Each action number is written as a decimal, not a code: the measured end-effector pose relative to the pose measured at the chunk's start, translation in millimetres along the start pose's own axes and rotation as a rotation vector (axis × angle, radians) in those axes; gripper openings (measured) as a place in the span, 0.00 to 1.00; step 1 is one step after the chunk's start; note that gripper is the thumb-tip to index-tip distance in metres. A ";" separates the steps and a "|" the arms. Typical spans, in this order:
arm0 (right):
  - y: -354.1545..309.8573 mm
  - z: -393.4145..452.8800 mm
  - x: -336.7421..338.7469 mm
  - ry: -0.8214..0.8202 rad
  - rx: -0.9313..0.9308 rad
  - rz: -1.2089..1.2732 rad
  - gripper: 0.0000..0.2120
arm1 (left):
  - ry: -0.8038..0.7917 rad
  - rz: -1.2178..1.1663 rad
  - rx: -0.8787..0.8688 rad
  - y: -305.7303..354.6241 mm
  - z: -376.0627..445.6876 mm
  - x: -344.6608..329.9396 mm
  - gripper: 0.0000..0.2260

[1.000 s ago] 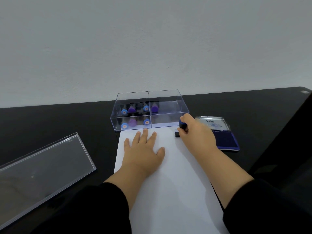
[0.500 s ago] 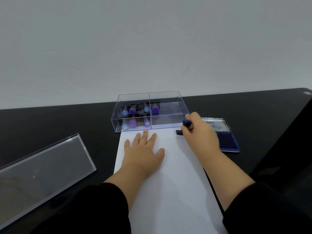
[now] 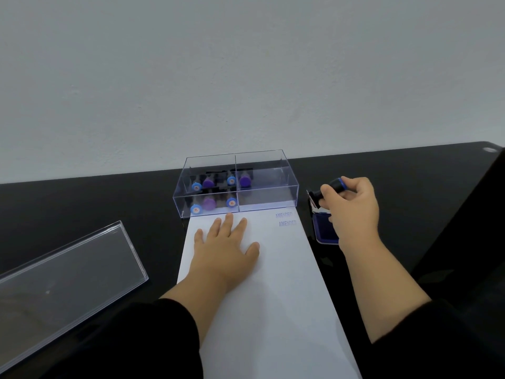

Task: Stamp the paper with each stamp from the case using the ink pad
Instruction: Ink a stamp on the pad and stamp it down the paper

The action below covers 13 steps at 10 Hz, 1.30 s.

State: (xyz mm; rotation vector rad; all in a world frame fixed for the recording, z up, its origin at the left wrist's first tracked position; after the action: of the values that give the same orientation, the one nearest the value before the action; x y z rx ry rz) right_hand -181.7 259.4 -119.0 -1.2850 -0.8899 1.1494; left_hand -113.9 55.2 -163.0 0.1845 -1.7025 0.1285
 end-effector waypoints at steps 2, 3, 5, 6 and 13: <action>0.4 2.3 2.0 0.017 -0.065 0.070 0.13 | 0.008 -0.008 0.005 -0.4 0.1 -1.4 0.27; 2.7 3.5 2.3 0.022 -0.085 0.079 0.14 | 0.014 -0.014 0.009 -0.8 -0.2 -2.1 0.27; 6.1 5.8 1.4 0.016 -0.093 0.065 0.14 | 0.006 -0.007 0.006 -0.1 0.8 -0.3 0.27; 6.6 6.7 1.8 0.016 -0.095 0.063 0.14 | 0.012 -0.010 0.010 -0.2 0.4 -0.2 0.27; 8.8 8.7 1.9 0.002 -0.088 0.027 0.14 | -0.003 -0.002 0.006 0.2 0.0 0.3 0.27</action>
State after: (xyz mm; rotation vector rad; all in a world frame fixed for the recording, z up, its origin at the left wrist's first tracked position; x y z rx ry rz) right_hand -190.8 262.7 -126.9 -1.3730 -0.9327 1.1405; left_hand -114.0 55.4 -162.7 0.1908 -1.7048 0.1325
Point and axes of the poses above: each hand's wrist, its own z-axis towards the middle knuckle, its own x-axis out of the back of the hand, y = z × x, the point moved 3 cm from there along z, towards the middle knuckle, and after that the axes turned 6 degrees about z, right-handed, at the moved point
